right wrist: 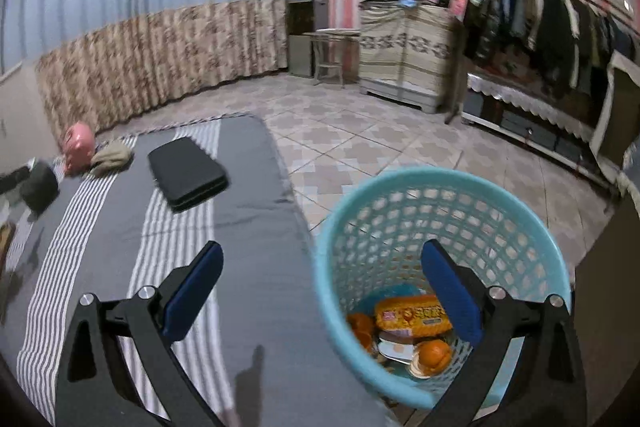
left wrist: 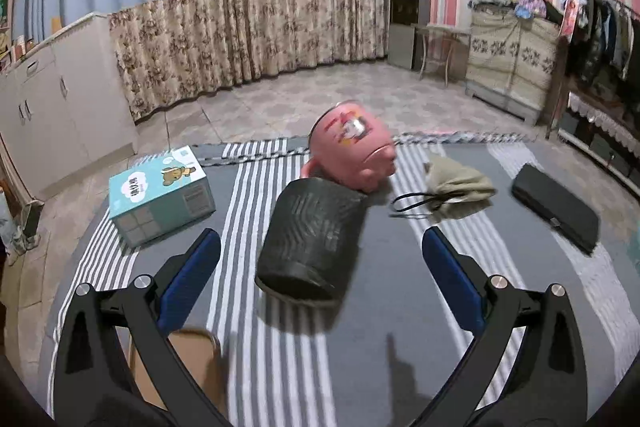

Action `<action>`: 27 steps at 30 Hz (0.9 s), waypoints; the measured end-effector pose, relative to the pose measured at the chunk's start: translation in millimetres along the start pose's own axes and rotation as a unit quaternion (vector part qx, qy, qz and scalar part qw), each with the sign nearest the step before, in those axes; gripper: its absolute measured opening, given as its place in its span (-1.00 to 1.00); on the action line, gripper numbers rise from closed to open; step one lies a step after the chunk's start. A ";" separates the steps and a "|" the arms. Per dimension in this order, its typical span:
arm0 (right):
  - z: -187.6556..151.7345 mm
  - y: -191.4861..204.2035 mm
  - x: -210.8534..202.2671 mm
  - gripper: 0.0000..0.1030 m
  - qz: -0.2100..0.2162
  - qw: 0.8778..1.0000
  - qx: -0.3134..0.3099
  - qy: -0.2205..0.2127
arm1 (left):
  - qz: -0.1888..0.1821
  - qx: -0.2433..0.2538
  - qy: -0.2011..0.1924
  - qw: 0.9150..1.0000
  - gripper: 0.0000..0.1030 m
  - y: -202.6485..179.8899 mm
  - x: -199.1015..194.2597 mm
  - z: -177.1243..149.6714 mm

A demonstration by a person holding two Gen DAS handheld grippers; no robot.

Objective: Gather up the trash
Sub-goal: 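Move both tools back over the mat toward the black pot, then grasp the black textured pot with the left tool, then grasp the khaki drawstring bag with the right tool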

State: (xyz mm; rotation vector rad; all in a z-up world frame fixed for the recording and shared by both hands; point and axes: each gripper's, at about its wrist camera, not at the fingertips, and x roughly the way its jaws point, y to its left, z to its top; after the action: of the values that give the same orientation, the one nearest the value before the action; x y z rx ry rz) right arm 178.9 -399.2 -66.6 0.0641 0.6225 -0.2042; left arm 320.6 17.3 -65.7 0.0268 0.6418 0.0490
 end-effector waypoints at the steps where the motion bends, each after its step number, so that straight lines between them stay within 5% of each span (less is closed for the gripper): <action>1: 2.5 5.0 1.9 0.89 0.008 1.000 0.000 0.004 | 0.000 0.000 0.002 1.000 0.89 1.3 5.1 0.7; 7: 34.7 49.6 17.0 0.89 0.058 0.998 -0.001 0.009 | 0.008 -0.013 0.029 0.999 0.89 5.3 35.8 -4.3; 13: 55.8 114.3 59.0 0.89 0.095 0.994 -0.034 0.038 | -0.025 -0.060 0.039 0.997 0.88 23.1 46.8 -1.4; 17: 66.3 158.9 88.8 0.89 0.112 0.991 -0.046 0.050 | -0.070 -0.078 0.060 0.993 0.35 28.4 53.8 -1.4; 18: 67.8 168.1 95.1 0.89 0.117 0.991 -0.047 0.054 | -0.075 -0.076 0.063 0.992 0.36 27.5 53.6 -1.6; 27: 80.9 241.6 149.0 0.89 0.134 0.986 -0.064 0.082 | -0.041 -0.086 0.010 0.995 0.35 50.7 26.7 7.3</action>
State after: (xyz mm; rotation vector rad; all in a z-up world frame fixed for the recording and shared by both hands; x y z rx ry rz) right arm 393.9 -198.1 -88.6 0.0410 0.7815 0.1020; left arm 344.4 69.2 -73.7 -0.1668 0.6560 0.0250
